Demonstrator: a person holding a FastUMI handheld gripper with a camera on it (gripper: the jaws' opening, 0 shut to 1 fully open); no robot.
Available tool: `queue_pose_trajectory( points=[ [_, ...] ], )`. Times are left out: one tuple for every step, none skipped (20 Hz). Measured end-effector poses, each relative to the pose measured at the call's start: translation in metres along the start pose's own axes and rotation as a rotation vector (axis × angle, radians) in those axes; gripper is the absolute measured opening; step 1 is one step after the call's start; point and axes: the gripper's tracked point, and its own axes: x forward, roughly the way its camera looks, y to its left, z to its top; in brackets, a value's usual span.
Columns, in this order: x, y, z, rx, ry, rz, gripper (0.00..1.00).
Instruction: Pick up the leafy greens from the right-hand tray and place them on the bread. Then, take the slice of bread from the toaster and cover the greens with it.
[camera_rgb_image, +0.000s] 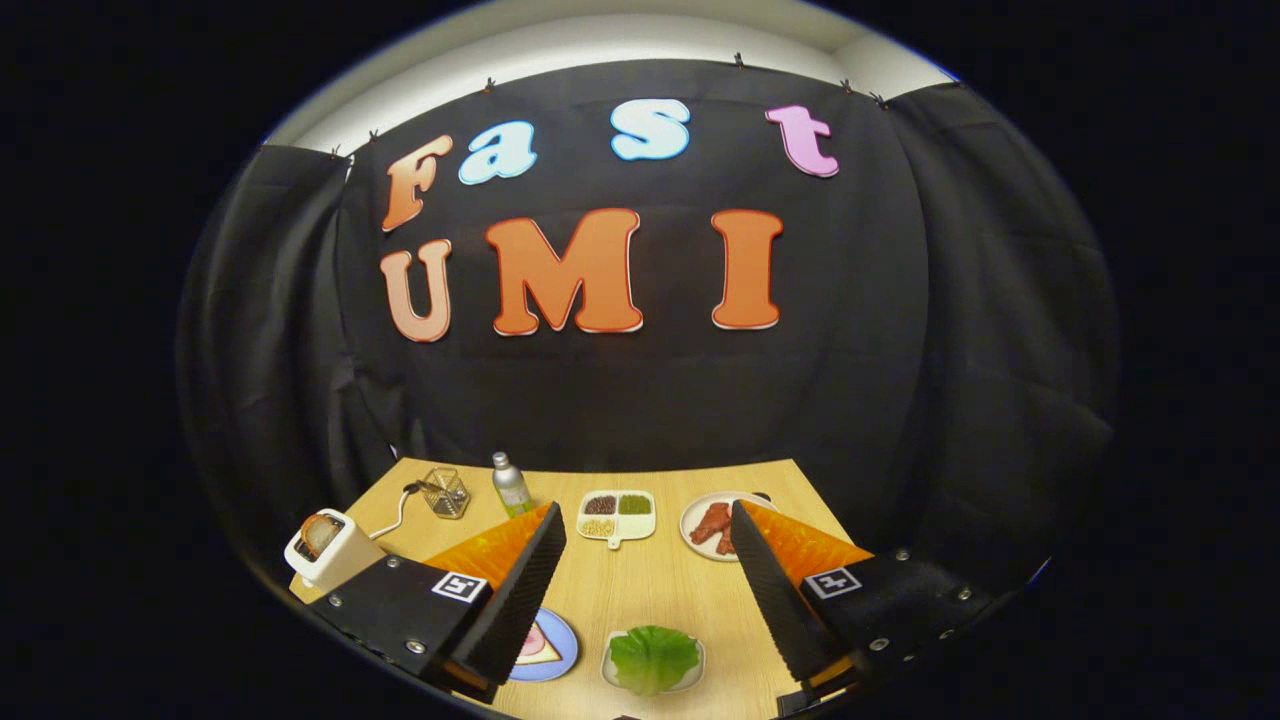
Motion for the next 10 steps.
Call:
queue_pose_trajectory(
  points=[
    [0.006, -0.004, -0.008, -0.015, 0.027, -0.016, 0.99],
    [0.009, -0.004, -0.016, -0.024, 0.055, -0.019, 0.99],
    [0.013, -0.004, -0.025, -0.027, 0.079, -0.017, 0.99],
    [0.017, -0.005, -0.034, -0.026, 0.104, -0.014, 0.99],
    [0.023, -0.006, -0.044, -0.02, 0.134, -0.009, 1.0],
    [0.028, -0.007, -0.055, -0.012, 0.172, -0.007, 0.99],
    [0.033, -0.007, -0.069, 0.0, 0.212, -0.002, 0.99],
    [0.037, -0.007, -0.082, 0.017, 0.26, 0.008, 1.0],
    [0.04, -0.001, -0.098, 0.047, 0.32, 0.036, 1.0],
    [0.042, 0.002, -0.113, 0.08, 0.372, 0.058, 0.99]
  ],
)
